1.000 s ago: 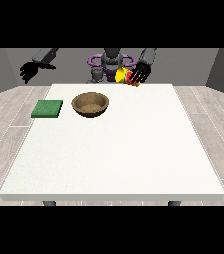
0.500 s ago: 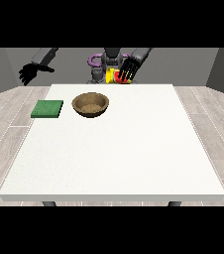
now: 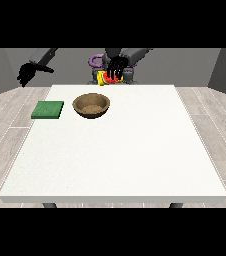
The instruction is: Pick the cup and pour the ball into the bowl, then pick the bowl and place it on the pad
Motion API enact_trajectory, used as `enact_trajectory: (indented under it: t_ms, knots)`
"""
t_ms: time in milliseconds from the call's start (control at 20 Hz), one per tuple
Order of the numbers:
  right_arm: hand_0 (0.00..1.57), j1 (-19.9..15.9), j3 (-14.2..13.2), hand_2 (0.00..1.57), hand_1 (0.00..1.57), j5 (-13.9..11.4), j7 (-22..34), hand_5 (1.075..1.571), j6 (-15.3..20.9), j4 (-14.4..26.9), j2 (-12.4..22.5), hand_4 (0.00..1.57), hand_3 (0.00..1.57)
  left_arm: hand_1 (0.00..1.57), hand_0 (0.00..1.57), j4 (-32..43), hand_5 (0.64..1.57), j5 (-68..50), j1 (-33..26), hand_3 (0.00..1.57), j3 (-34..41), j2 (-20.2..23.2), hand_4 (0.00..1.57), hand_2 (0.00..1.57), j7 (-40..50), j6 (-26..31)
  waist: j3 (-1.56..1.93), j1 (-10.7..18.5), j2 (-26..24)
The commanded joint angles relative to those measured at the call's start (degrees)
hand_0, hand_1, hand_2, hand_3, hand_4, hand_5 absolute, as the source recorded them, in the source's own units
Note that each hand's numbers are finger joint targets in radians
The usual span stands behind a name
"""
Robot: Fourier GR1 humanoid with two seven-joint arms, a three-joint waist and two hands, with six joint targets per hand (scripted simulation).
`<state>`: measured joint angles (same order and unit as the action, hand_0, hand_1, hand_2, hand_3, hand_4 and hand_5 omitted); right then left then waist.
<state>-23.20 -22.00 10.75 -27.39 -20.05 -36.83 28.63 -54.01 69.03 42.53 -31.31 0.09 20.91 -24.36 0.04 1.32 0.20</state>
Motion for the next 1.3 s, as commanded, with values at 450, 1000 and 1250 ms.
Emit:
enact_trajectory:
  t_ms: [450,1000,1250]
  knots:
    - [0.00,-7.5,3.2,0.00,0.00,-0.5,2.2,1.523,2.6,-1.9,-5.2,0.00,0.28,0.05,0.05,4.1,1.495,12.6,3.7,1.57,-9.8,-0.1,1.09,1.57,3.5,8.1,-0.02,-4.6,4.4]
    - [0.00,-5.5,2.3,0.00,0.00,-0.5,2.1,1.515,1.3,2.1,-2.7,0.00,0.20,1.56,1.56,-0.1,1.451,20.5,11.7,1.57,-15.2,-0.1,1.20,1.57,0.5,26.2,0.00,-2.7,-0.3]
    - [0.00,-5.3,0.8,0.00,0.00,1.2,2.3,1.520,-1.1,2.7,0.0,0.00,0.14,1.53,1.53,-3.1,1.457,22.9,10.5,1.57,-12.7,-0.1,1.21,1.57,-1.0,27.5,-0.02,-2.0,0.5]
